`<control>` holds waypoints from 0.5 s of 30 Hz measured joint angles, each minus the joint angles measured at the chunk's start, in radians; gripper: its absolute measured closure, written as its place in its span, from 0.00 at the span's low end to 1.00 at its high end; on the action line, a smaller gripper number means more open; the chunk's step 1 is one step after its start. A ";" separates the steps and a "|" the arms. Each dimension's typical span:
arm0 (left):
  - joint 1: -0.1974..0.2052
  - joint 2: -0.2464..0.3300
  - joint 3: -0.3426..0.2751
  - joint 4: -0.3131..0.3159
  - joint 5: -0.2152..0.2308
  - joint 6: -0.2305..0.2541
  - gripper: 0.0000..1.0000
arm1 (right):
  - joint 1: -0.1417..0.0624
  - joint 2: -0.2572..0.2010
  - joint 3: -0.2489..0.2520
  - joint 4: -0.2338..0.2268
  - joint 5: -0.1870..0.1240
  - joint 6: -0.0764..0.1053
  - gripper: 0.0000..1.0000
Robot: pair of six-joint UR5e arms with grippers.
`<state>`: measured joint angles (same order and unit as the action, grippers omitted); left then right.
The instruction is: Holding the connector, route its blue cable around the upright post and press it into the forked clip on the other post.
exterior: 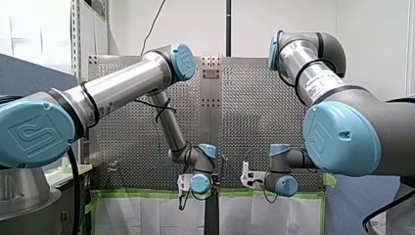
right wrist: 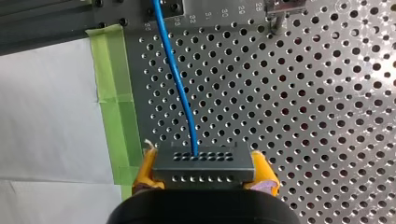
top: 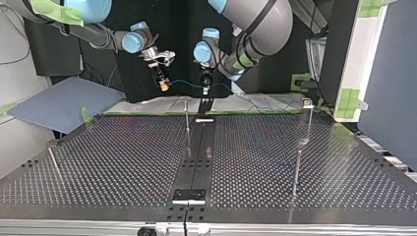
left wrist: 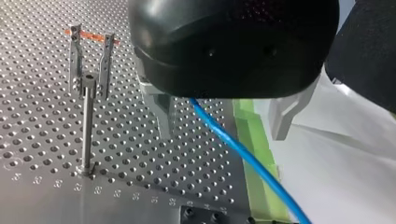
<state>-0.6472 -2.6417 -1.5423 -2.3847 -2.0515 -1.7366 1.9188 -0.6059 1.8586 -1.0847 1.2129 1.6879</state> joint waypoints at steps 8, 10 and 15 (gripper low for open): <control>0.010 -0.001 0.022 -0.032 0.000 -0.004 0.00 | -0.001 0.003 0.000 0.001 -0.001 -0.002 1.00; 0.012 -0.001 0.022 -0.037 -0.001 -0.005 0.00 | -0.001 0.004 0.000 0.001 0.000 -0.002 1.00; 0.014 -0.001 0.022 -0.044 -0.002 0.000 0.34 | -0.004 0.006 0.000 0.005 0.010 -0.004 1.00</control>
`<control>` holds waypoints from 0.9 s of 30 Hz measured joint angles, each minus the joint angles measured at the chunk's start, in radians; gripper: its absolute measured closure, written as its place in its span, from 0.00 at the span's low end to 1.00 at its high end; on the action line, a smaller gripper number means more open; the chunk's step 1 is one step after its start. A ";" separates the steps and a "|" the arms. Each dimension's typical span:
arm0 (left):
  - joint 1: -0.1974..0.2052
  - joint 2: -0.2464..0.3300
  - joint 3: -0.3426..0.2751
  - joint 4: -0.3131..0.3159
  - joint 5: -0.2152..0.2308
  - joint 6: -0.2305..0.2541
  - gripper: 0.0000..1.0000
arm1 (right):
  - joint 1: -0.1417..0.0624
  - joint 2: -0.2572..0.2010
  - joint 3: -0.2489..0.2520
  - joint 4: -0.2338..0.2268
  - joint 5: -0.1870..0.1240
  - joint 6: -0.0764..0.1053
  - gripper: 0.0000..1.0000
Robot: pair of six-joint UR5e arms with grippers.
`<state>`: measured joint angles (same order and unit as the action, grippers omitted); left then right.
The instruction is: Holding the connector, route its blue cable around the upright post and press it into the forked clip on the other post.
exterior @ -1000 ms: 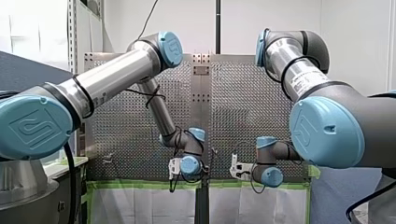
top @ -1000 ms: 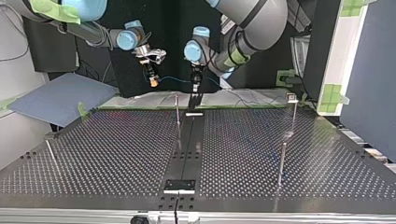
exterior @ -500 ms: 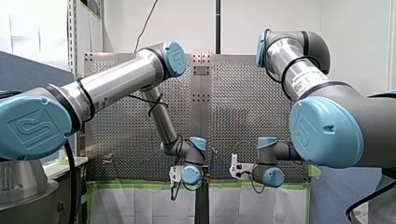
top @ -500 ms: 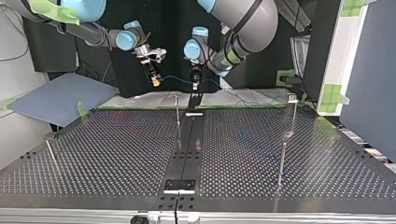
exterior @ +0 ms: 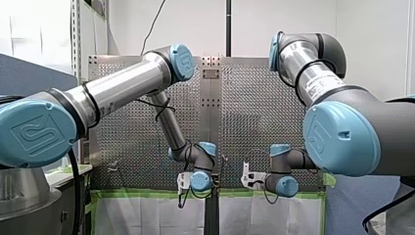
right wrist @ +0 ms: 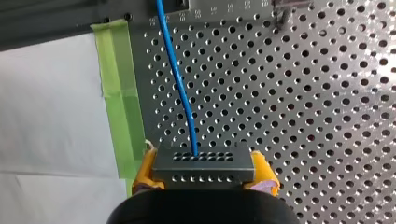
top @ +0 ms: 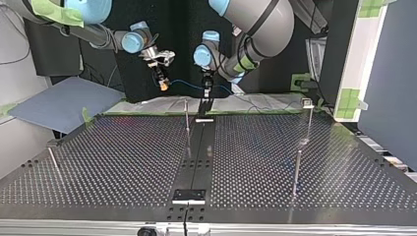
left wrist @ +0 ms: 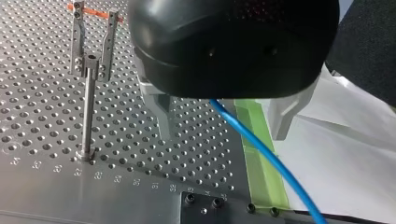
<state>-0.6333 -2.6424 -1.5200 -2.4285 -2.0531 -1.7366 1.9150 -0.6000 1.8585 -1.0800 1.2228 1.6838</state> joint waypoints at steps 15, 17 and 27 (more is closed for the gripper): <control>0.002 0.000 0.000 0.013 0.030 0.028 1.00 | -0.015 0.005 0.000 0.003 0.025 -0.001 1.00; 0.003 0.000 0.000 0.014 0.033 0.029 1.00 | -0.016 0.006 0.000 0.003 0.025 -0.002 1.00; 0.000 0.002 0.001 0.014 0.035 0.035 1.00 | -0.033 0.008 -0.002 0.002 0.047 -0.001 1.00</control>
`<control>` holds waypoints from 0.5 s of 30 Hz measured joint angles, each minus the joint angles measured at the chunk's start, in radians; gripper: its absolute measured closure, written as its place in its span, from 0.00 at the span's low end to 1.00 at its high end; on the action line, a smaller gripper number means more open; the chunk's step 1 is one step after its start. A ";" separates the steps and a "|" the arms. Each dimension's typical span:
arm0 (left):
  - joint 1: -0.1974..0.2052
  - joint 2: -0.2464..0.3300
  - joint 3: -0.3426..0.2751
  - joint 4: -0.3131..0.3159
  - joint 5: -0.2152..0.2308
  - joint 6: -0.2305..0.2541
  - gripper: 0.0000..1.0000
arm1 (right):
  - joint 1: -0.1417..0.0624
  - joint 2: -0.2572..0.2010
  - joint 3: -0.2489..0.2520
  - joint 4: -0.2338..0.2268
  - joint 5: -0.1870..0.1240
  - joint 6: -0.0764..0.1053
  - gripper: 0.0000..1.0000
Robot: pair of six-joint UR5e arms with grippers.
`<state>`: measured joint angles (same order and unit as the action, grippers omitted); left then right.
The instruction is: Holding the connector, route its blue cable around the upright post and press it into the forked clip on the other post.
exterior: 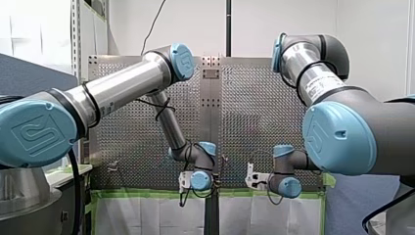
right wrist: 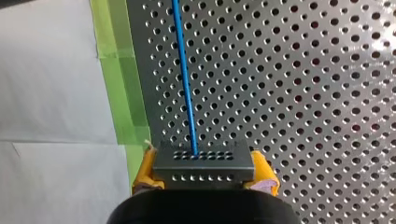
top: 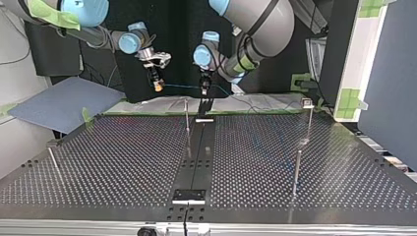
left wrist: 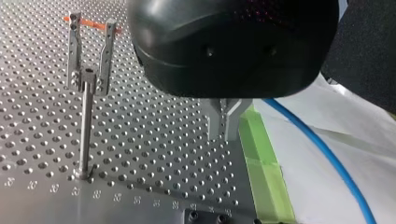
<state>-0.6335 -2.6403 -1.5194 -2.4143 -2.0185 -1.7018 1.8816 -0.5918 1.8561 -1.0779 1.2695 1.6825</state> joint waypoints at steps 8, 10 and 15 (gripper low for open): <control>-0.006 0.008 0.000 0.001 -0.005 0.008 1.00 | -0.016 0.001 -0.007 0.002 0.004 0.001 1.00; -0.010 0.010 0.000 0.001 -0.007 0.018 1.00 | -0.018 0.001 -0.008 0.002 0.005 0.002 1.00; -0.023 0.013 0.012 0.000 -0.013 0.057 1.00 | -0.020 0.001 -0.012 0.003 0.004 0.001 1.00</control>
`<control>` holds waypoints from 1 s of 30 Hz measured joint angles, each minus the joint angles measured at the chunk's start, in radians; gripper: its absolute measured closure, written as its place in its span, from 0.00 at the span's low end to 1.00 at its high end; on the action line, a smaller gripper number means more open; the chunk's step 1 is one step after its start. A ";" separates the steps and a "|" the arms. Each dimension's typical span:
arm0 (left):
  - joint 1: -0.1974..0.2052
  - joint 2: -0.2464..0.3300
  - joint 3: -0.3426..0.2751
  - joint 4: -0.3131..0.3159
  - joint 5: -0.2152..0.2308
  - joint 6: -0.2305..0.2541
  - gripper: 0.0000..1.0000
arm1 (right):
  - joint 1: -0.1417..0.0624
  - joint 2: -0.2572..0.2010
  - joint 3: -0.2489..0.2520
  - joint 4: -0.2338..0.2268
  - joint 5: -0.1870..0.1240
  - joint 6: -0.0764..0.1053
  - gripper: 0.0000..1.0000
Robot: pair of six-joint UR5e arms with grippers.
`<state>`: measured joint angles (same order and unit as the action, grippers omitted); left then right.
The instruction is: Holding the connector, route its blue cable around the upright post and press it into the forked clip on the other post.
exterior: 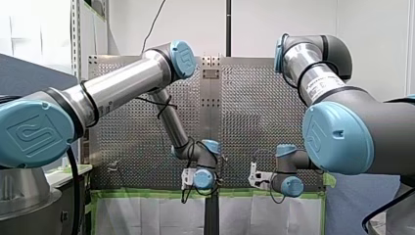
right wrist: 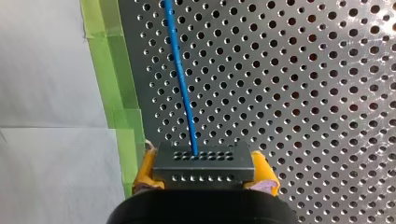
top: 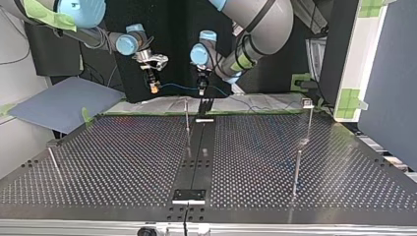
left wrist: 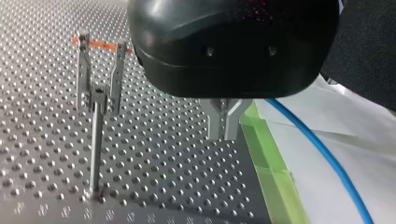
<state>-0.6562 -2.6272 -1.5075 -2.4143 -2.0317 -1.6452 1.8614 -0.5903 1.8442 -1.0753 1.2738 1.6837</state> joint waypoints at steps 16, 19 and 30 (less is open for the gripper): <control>-0.010 0.008 0.027 -0.001 -0.019 0.031 1.00 | -0.001 -0.001 -0.046 0.036 0.000 -0.004 1.00; -0.008 0.021 0.029 -0.002 -0.019 0.029 1.00 | -0.001 -0.001 -0.052 0.038 0.000 -0.004 1.00; -0.004 0.038 0.039 -0.005 -0.018 0.012 1.00 | -0.003 -0.001 -0.078 0.058 0.002 -0.010 1.00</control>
<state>-0.6603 -2.5887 -1.4681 -2.4193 -2.0501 -1.6327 1.8586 -0.5915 1.7665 -1.0172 1.2756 1.6740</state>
